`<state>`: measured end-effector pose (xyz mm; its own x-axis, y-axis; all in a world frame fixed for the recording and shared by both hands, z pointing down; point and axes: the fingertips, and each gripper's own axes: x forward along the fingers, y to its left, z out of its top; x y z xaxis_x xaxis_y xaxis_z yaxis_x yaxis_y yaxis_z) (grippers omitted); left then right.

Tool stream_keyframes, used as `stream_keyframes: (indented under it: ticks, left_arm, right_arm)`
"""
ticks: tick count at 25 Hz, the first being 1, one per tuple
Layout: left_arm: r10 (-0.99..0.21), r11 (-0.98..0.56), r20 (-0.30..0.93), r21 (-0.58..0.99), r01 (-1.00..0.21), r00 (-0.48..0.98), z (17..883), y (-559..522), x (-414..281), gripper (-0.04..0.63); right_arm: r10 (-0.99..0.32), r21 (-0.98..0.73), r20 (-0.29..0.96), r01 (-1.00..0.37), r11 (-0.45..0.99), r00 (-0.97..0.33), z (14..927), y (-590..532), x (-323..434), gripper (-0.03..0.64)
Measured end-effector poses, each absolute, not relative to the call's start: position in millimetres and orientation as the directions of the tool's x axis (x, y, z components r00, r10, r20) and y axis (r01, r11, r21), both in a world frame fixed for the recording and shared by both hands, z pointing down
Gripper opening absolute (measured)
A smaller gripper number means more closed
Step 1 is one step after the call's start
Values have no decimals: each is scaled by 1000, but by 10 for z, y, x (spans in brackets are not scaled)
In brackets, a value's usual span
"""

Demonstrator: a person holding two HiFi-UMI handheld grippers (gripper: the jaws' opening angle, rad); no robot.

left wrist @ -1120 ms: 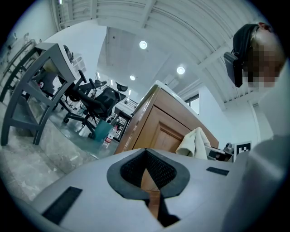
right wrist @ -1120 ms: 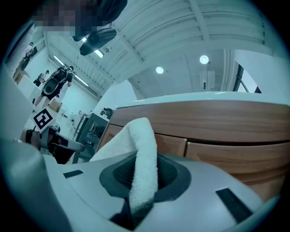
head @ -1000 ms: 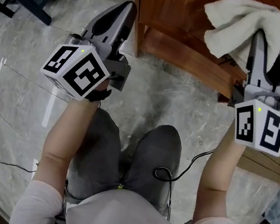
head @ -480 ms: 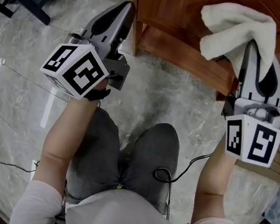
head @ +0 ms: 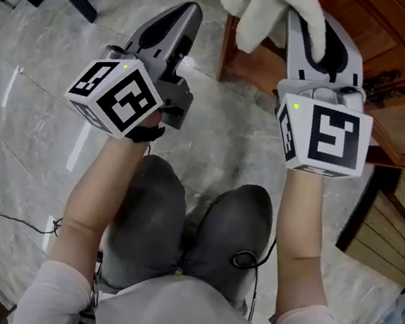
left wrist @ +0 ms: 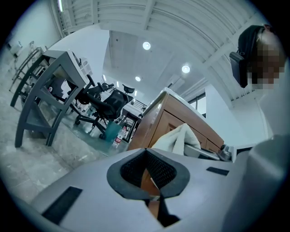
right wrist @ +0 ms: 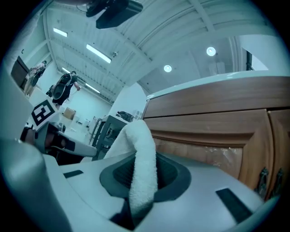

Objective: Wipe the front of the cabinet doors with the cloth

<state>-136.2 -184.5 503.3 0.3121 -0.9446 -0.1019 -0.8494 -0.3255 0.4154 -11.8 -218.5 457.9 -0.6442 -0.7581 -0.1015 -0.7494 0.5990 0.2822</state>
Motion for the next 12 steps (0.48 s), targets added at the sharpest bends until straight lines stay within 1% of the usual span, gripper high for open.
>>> stream_keyframes:
  ticks: [3,6,12]
  left_arm:
    - [-948,-313,-95,425,-849,302,5084,-1842,-1434,17]
    - [-948,-312,-86,431,-847,306,5124,-1846,-1425,17]
    - [-942,-329,-90,431,-840,323,5125,-1855,-1397,17]
  right_arm:
    - [-771,256,-99,-765,591,-629,4595,-2287,-228,81]
    - [-779,265,-68,-764,588,-623,4715,-2349,-347,81]
    - [-805,278,-58,-784,555,-590,4766,-2414,-269,81]
